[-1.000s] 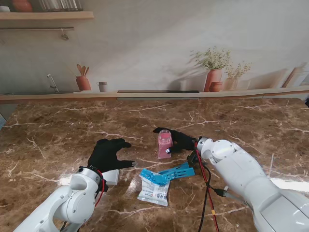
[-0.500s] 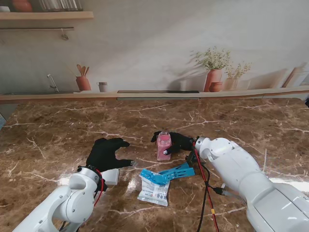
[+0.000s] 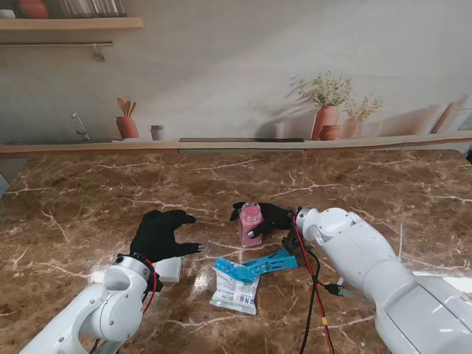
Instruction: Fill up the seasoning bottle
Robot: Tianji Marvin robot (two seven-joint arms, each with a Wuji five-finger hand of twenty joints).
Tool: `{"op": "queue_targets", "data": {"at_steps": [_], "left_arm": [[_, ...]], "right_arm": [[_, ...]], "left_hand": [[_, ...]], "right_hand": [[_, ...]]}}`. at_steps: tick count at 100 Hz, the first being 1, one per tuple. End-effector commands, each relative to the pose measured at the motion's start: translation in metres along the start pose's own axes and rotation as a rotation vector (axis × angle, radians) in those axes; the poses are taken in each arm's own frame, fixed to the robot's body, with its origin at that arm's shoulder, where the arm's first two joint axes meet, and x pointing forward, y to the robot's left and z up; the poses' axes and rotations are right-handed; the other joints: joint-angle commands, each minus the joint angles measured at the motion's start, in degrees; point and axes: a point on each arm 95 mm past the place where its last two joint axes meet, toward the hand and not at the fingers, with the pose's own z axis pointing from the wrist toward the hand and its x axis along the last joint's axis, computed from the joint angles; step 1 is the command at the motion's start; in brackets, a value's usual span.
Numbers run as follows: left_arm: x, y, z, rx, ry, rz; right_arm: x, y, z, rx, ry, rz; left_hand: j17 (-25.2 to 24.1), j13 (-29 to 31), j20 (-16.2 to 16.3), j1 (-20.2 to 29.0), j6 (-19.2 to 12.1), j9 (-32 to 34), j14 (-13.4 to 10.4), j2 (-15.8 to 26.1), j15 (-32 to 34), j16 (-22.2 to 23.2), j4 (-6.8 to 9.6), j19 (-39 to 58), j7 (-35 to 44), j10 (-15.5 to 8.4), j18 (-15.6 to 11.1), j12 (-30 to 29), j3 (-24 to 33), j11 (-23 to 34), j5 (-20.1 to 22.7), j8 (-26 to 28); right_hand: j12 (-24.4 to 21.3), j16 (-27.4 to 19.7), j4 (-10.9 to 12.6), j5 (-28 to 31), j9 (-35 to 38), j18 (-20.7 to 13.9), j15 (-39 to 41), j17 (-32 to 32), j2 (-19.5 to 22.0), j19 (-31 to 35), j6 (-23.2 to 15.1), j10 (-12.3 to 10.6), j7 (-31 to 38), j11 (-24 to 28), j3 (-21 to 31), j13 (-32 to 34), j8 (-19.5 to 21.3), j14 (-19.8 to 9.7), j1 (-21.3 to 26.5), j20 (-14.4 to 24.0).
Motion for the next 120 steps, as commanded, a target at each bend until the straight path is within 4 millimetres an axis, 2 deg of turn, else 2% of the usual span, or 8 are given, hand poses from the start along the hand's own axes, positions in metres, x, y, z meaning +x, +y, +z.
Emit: {"op": "queue_targets", "data": {"at_steps": [1,33,53,81,101,120], "left_arm": [[0.0,0.003,-0.002,-0.004,-0.006,-0.005],[-0.002,0.003,-0.003,0.006,-0.007,-0.009],[-0.002,0.003,-0.003,0.008,-0.008,-0.011],[-0.002,0.003,-0.004,0.009,-0.01,-0.012],[-0.002,0.002,-0.004,0.011,-0.009,-0.009],[-0.003,0.001,-0.004,0.01,-0.012,-0.006]], "right_arm": [[-0.029,-0.03,-0.002,0.073,-0.075,0.044],[-0.036,-0.037,-0.001,0.093,-0.104,0.044],[-0.041,-0.039,-0.002,0.08,-0.106,0.081],[-0.045,-0.041,-0.002,0.05,-0.098,0.095],[-0.045,-0.044,0.0,0.053,-0.095,0.097],[-0.048,-0.048,0.0,0.062,-0.103,0.102]], "left_hand": [[-0.26,-1.74,0.83,-0.76,0.02,-0.19,-2.41,1.68,-1.26,-0.73,1.0,-1.74,0.16,-0.19,-2.15,-0.68,0.45,-0.89,1.69,0.11],[-0.19,-1.44,1.47,-0.5,-0.04,0.1,-2.28,1.85,-1.13,-0.68,0.97,-1.7,0.34,-0.17,-2.21,-0.63,0.43,-0.79,1.9,0.2],[-0.17,-1.34,1.61,-0.54,-0.08,0.17,-2.28,1.98,-1.08,-0.66,0.96,-1.83,0.51,-0.08,-2.27,-0.61,0.47,-0.76,1.95,0.29],[-0.18,-1.34,1.87,-0.51,-0.07,0.23,-2.25,2.06,-1.05,-0.66,0.94,-1.78,0.53,-0.01,-2.24,-0.6,0.53,-0.76,2.0,0.3],[-0.14,-1.31,1.99,-0.53,-0.01,0.35,-2.18,2.24,-1.02,-0.66,0.92,-1.76,0.53,-0.12,-2.25,-0.6,0.52,-0.76,2.07,0.29],[-0.16,-1.36,2.07,-0.36,0.02,0.33,-2.21,2.27,-1.02,-0.68,0.93,-1.77,0.46,-0.04,-2.27,-0.61,0.47,-0.78,2.03,0.26]], "right_hand": [[-1.02,-1.51,1.4,5.78,-0.22,13.2,-0.14,1.65,5.69,3.41,-1.01,0.05,5.92,-0.09,2.7,-0.34,-0.18,7.87,2.39,3.33],[-1.17,-1.81,1.42,4.54,-0.25,13.37,-0.04,1.93,4.63,3.5,-0.28,0.53,6.04,0.2,3.26,-0.32,-0.51,7.97,2.87,3.58],[-1.76,-1.84,1.22,-4.95,-0.72,13.65,-0.01,2.26,2.58,3.62,2.37,1.53,-1.93,-1.37,4.72,-0.36,-4.36,8.29,3.18,3.84],[-1.15,-1.34,1.19,-0.42,-0.26,13.79,0.18,2.5,2.24,4.18,0.04,0.88,0.73,-0.4,4.98,-0.29,-4.07,7.98,3.32,4.37],[-1.2,-1.11,1.13,0.78,-0.28,13.84,0.1,2.56,2.18,4.16,0.19,0.86,2.97,0.03,5.19,-0.32,-3.09,8.03,3.07,4.47],[-1.2,-1.12,1.28,3.6,-0.08,13.7,0.08,2.51,4.18,4.16,-0.97,0.27,5.11,0.53,4.34,-0.28,-2.19,7.81,3.55,4.59]]}}
